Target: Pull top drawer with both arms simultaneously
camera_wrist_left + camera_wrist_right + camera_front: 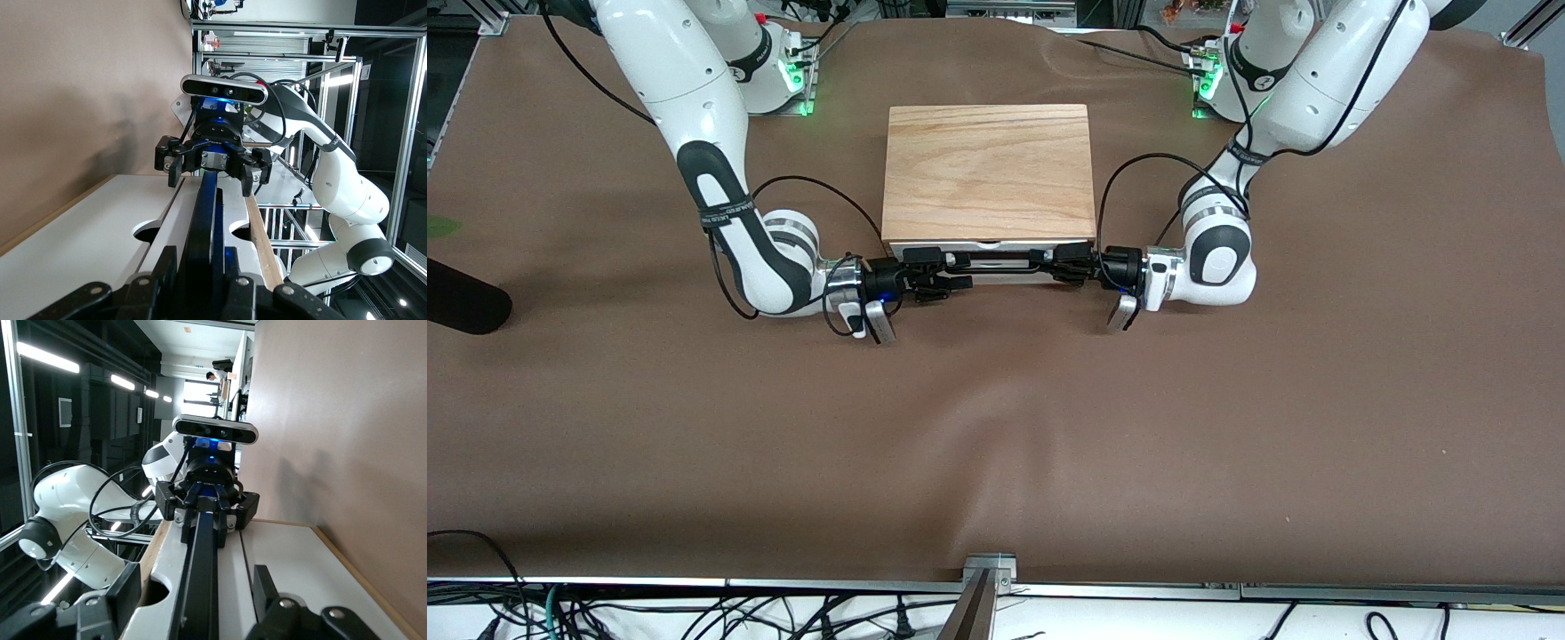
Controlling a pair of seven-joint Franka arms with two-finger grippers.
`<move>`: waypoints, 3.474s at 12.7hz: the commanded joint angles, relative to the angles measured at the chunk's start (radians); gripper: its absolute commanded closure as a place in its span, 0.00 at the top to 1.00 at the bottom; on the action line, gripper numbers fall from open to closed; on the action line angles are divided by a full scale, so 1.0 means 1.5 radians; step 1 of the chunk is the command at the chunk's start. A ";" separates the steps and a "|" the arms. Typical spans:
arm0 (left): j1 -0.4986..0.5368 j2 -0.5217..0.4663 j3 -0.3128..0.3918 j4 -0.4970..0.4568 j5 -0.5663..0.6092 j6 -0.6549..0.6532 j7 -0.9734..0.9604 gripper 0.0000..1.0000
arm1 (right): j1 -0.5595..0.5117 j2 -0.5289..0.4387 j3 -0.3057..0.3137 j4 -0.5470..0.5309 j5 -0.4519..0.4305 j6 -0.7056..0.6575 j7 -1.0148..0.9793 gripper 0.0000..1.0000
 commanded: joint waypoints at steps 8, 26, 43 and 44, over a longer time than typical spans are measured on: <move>0.000 -0.012 -0.009 0.004 -0.027 0.029 -0.001 0.00 | -0.005 -0.003 -0.020 -0.026 0.002 -0.036 -0.025 0.46; 0.002 -0.012 -0.009 0.005 -0.027 0.029 -0.018 0.00 | 0.002 -0.011 -0.016 -0.045 0.002 -0.033 -0.027 0.23; 0.004 0.029 0.000 0.070 -0.021 0.030 -0.079 0.00 | -0.005 0.038 -0.018 0.093 0.011 0.025 0.058 0.00; 0.005 0.033 0.002 0.080 -0.018 0.030 -0.093 0.00 | -0.006 0.047 -0.018 0.111 0.012 0.027 0.066 0.00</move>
